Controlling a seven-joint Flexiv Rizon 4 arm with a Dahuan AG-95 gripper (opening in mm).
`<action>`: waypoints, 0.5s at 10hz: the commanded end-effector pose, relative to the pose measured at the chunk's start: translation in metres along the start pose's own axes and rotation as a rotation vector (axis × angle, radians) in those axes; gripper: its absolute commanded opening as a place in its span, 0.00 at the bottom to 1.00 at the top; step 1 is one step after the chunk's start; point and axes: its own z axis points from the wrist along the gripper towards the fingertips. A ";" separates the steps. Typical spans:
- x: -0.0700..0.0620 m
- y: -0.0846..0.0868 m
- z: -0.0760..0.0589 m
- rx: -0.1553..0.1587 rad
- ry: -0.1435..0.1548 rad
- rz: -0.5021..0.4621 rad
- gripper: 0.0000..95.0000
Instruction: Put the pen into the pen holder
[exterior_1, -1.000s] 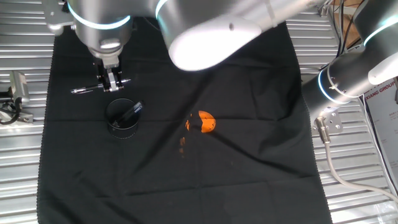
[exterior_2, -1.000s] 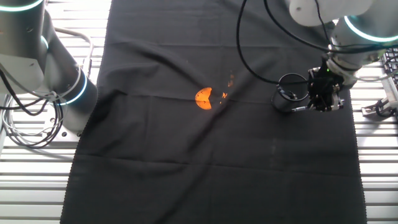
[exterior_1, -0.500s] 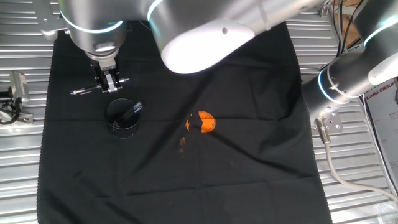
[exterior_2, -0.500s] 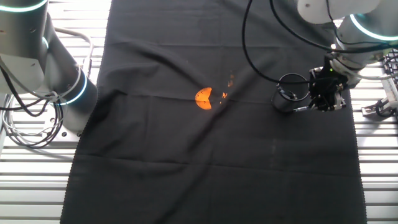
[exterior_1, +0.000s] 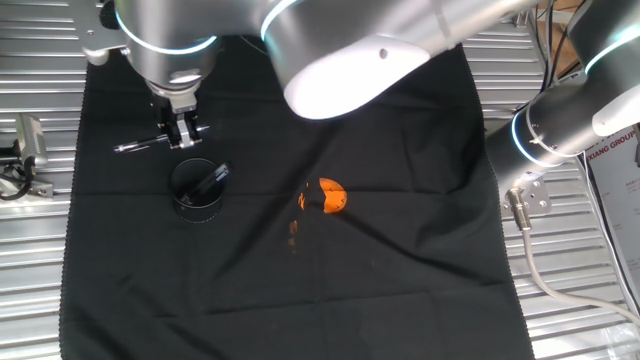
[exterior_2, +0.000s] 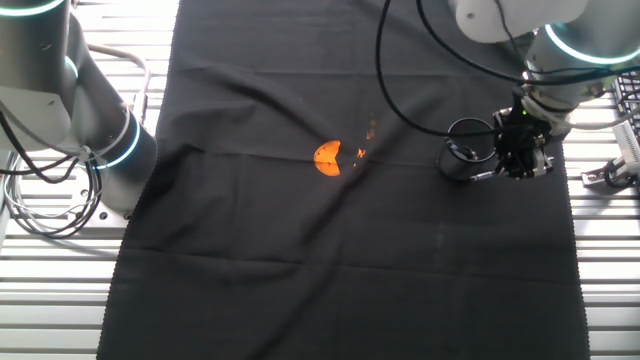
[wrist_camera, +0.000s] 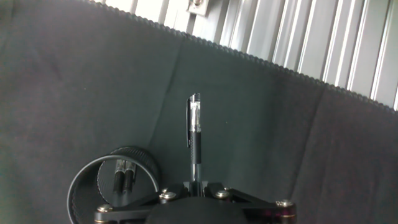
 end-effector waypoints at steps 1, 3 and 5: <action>0.001 0.000 -0.001 0.001 -0.008 0.003 0.00; 0.001 0.000 -0.001 -0.003 -0.003 0.005 0.00; 0.001 0.000 -0.001 -0.011 -0.007 0.012 0.00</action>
